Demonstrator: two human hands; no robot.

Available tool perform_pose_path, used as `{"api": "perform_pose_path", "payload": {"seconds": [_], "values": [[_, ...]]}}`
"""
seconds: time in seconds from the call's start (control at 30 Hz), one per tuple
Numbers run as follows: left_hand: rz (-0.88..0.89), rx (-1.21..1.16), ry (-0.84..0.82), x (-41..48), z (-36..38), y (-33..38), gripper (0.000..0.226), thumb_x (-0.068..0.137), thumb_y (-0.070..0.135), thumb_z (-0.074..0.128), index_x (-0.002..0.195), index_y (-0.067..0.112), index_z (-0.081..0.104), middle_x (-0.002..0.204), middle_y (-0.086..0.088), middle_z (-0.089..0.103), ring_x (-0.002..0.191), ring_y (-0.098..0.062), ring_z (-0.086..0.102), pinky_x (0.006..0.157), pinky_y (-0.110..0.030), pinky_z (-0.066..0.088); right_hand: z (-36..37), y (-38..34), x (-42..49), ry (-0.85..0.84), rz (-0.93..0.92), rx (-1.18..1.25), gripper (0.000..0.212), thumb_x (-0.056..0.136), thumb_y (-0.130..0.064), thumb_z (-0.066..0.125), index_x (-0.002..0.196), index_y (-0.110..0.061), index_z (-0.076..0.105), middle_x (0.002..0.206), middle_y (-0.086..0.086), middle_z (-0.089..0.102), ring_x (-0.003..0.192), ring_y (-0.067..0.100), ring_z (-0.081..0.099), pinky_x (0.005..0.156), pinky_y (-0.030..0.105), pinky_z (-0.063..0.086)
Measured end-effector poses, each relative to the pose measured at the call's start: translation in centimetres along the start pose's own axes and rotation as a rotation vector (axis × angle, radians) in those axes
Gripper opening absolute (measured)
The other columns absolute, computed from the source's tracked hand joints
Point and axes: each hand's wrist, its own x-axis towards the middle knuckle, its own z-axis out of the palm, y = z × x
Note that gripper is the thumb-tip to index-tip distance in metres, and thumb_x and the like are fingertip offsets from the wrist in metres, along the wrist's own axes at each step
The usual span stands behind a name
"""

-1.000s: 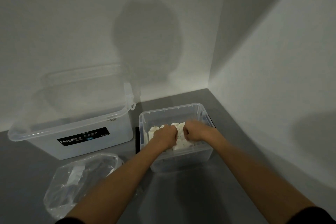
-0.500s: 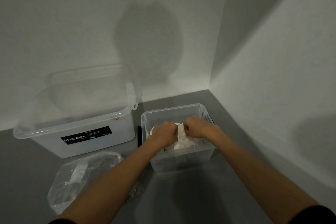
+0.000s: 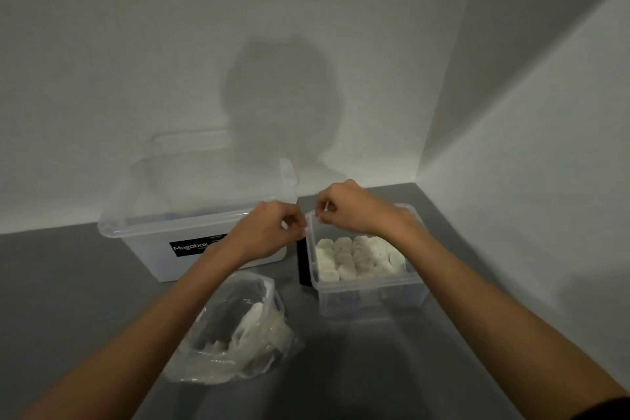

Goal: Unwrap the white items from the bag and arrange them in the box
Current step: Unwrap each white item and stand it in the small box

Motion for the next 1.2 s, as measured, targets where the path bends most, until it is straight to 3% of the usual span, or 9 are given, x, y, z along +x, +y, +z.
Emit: {"api": "perform_pose_path", "payload": {"seconds": [0.13,0.23,0.33,0.4,0.53,0.6,0.67,0.87,1.2], "values": [[-0.071,-0.018,0.010,-3.5,-2.4,-3.6,0.012,0.086,0.026,0.067,0.095,0.021,0.071,0.090,0.008,0.068,0.079,-0.003,0.062,0.077,-0.021,0.050,0.7,-5.3,0.3,-0.015,-0.074,0.084,0.012,0.091,-0.019,0.059,0.097,-0.012,0.068,0.088,-0.001,0.060,0.078,0.012,0.059,0.066,0.022,0.047],[-0.098,-0.003,-0.018,-5.9,-3.0,-6.4,0.012,0.085,0.028,0.067,0.095,0.022,0.070,0.089,0.010,0.068,0.078,0.001,0.060,0.072,-0.014,0.046,2.4,-8.6,0.9,-0.045,-0.100,0.114,0.012,0.091,-0.018,0.060,0.097,-0.012,0.069,0.090,-0.002,0.061,0.080,0.011,0.058,0.070,0.021,0.043],[-0.110,0.027,-0.038,-7.8,-2.7,-9.3,0.008,0.084,0.029,0.068,0.092,0.027,0.068,0.090,0.012,0.068,0.081,0.002,0.061,0.078,-0.023,0.053,4.8,-11.2,1.2,-0.091,-0.115,0.132,0.013,0.091,-0.016,0.059,0.099,-0.010,0.069,0.089,-0.002,0.060,0.080,0.010,0.056,0.065,0.014,0.040],[-0.107,0.042,-0.055,-9.0,-2.2,-10.9,0.006,0.083,0.026,0.069,0.087,0.030,0.067,0.089,0.013,0.068,0.083,-0.001,0.063,0.080,-0.032,0.055,6.5,-12.7,1.3,-0.147,-0.121,0.144,0.015,0.091,-0.015,0.059,0.099,-0.008,0.069,0.091,0.000,0.061,0.083,0.013,0.058,0.068,0.017,0.040],[-0.121,0.081,-0.059,-10.7,-1.1,-12.8,0.013,0.081,0.016,0.070,0.092,0.021,0.070,0.091,0.007,0.068,0.082,-0.009,0.064,0.080,-0.034,0.055,10.6,-14.7,1.5,-0.231,-0.076,0.128,0.018,0.092,-0.011,0.054,0.097,-0.002,0.068,0.097,0.013,0.067,0.084,0.021,0.060,0.071,0.027,0.044],[-0.101,0.092,-0.030,-11.3,-0.6,-13.4,0.016,0.080,0.012,0.070,0.094,0.019,0.071,0.089,0.007,0.063,0.081,-0.009,0.063,0.076,-0.028,0.054,13.0,-15.0,1.5,-0.283,-0.019,0.104,0.017,0.091,-0.008,0.051,0.091,0.001,0.066,0.088,0.015,0.065,0.081,0.028,0.062,0.070,0.033,0.049],[-0.070,0.069,-0.032,-11.7,-0.3,-13.7,0.017,0.080,0.009,0.070,0.094,0.018,0.072,0.087,0.008,0.060,0.075,-0.004,0.058,0.069,-0.012,0.046,15.4,-15.0,1.4,-0.355,0.016,0.054,0.012,0.088,-0.005,0.055,0.091,-0.003,0.065,0.087,0.010,0.064,0.082,0.028,0.064,0.069,0.033,0.051],[-0.046,-0.015,-0.060,-12.6,0.6,-14.6,0.016,0.082,0.008,0.069,0.094,0.017,0.072,0.092,0.004,0.068,0.068,0.004,0.055,0.063,-0.004,0.042,19.1,-15.2,0.9,-0.508,0.069,0.051,0.033,0.087,0.002,0.058,0.116,-0.012,0.065,0.120,0.007,0.060,0.110,0.023,0.058,0.097,0.035,0.048],[-0.006,-0.124,-0.045,-13.2,0.5,-14.6,0.014,0.085,0.009,0.065,0.096,0.014,0.071,0.088,0.003,0.069,0.067,0.005,0.056,0.063,-0.002,0.042,19.4,-15.0,1.1,-0.451,0.129,0.105,0.022,0.082,0.000,0.062,0.102,-0.009,0.066,0.107,0.009,0.065,0.095,0.025,0.064,0.082,0.031,0.053]]}}
